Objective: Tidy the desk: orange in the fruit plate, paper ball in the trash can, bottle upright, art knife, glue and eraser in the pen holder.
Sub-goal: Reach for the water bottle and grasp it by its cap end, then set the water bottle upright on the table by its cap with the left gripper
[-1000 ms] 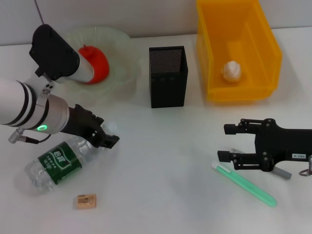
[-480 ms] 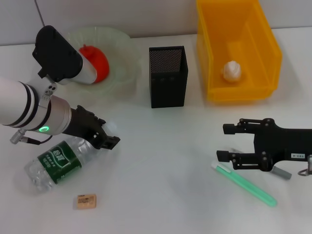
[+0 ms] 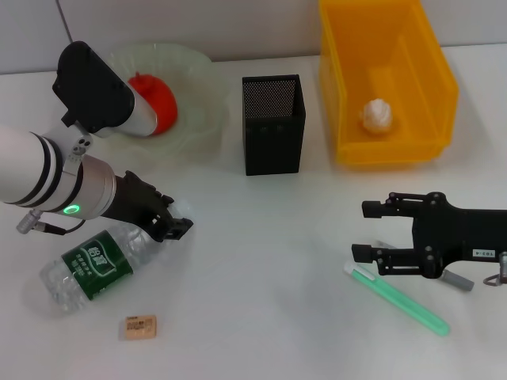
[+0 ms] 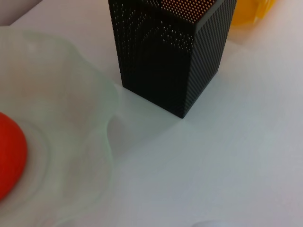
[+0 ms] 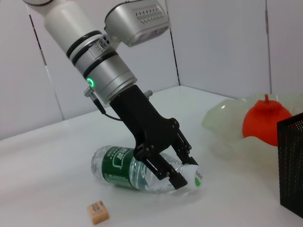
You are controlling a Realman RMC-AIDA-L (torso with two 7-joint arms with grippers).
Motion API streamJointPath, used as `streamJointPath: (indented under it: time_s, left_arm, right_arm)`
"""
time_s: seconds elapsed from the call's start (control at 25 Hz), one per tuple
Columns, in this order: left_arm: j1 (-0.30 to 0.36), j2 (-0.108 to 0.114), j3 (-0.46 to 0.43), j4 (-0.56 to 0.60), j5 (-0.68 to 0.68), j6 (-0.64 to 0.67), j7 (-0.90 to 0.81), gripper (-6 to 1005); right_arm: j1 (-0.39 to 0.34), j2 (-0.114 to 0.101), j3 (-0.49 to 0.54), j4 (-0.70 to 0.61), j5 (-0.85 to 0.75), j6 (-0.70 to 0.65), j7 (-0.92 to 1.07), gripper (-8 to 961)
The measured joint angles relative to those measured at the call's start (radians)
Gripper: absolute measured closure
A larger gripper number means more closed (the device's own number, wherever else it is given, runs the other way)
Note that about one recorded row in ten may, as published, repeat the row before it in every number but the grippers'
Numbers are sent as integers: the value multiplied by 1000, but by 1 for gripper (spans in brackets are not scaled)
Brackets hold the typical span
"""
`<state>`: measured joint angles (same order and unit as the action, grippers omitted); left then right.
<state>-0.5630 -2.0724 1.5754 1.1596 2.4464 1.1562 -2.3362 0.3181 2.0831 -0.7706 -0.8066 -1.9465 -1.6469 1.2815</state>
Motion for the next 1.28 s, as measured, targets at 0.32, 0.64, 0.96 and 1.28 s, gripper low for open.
streamJointPath:
  time_s: [0.32, 0.64, 0.96, 1.28]
  left_arm:
    - [-1, 0, 0, 0, 0, -6, 0, 549]
    - [-1, 0, -5, 4, 0, -12, -2, 550]
    - [10, -2, -1, 51, -28, -12, -12, 552]
    - [40, -2, -2, 112, -34, -6, -14, 554]
  right_arm:
    - [1, 0, 0, 0, 5, -2, -1, 211]
    - [0, 0, 1, 0, 10, -2, -1, 211]
    - [-5, -3, 2, 0, 23, 4, -1, 211]
    - [-7, -3, 2, 0, 23, 8, -1, 211]
